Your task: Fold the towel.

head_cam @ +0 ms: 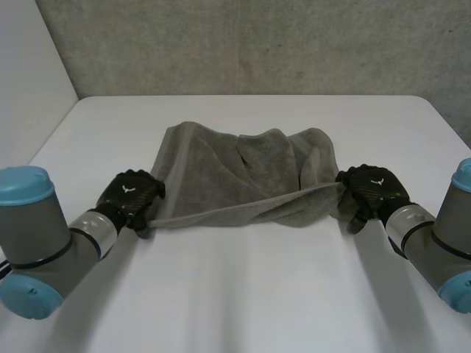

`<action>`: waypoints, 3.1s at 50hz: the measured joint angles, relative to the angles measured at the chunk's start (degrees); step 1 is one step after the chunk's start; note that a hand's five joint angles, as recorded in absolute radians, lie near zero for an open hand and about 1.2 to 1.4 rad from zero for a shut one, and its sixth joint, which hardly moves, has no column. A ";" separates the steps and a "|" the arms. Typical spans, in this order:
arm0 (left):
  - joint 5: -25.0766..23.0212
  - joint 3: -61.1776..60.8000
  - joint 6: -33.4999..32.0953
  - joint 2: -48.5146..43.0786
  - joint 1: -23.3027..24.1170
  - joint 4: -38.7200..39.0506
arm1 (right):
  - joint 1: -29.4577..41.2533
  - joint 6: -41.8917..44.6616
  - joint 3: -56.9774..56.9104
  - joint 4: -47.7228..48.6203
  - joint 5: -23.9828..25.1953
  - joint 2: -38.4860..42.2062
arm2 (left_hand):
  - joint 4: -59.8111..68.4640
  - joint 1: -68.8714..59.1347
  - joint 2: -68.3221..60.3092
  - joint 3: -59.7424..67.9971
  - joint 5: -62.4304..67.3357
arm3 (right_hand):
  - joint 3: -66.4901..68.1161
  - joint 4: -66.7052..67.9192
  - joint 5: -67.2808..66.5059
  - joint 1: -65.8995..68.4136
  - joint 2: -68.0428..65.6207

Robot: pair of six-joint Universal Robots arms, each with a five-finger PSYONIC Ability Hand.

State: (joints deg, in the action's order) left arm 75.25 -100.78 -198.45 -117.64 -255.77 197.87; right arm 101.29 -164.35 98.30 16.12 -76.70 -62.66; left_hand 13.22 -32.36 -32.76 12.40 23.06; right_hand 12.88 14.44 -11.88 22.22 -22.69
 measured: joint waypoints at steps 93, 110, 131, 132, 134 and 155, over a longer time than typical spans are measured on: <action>-0.30 -0.70 0.91 14.38 -3.72 -10.97 | -10.84 -5.09 -5.45 -17.78 21.72 -10.66 | 0.00 -42.12 -41.75 0.00 42.09 | 0.00 0.00 -53.95 52.50 -50.76; -0.39 1.22 0.58 27.53 -8.86 -17.61 | -13.08 30.11 -13.60 -43.75 18.74 -15.38 | 0.00 -42.12 -42.74 0.00 42.09 | 0.00 0.00 -54.08 52.50 -51.02; 4.09 40.48 4.78 4.07 -2.23 -5.12 | 4.78 27.54 -66.36 -23.02 -0.65 6.98 | 0.00 -42.14 -43.81 0.00 42.45 | 0.00 0.00 -54.59 52.52 -51.83; 4.56 41.33 5.78 5.30 -2.26 -2.92 | 5.00 25.87 -67.53 -22.31 -0.62 6.25 | 0.00 -42.15 -43.81 0.00 42.45 | 0.00 0.00 -54.60 52.52 -51.84; 4.92 41.54 7.11 7.40 -2.45 -0.26 | 5.06 22.98 -67.69 -21.28 -0.17 4.40 | 0.00 -42.15 -43.81 0.00 42.45 | 0.00 0.00 -54.61 52.52 -51.84; -4.88 3.87 3.14 13.43 -8.24 4.27 | -4.46 23.38 -15.96 -16.49 13.08 -11.71 | 0.00 -42.15 -43.81 0.00 42.72 | 0.00 0.00 -54.81 52.52 -51.88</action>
State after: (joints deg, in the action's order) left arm 70.38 -96.92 -195.31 -104.21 -264.01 202.14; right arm 96.83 -140.97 82.33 -0.37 -63.61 -74.36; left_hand 13.22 -74.50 -76.58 12.40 65.77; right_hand 12.88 14.45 -66.69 74.74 -74.57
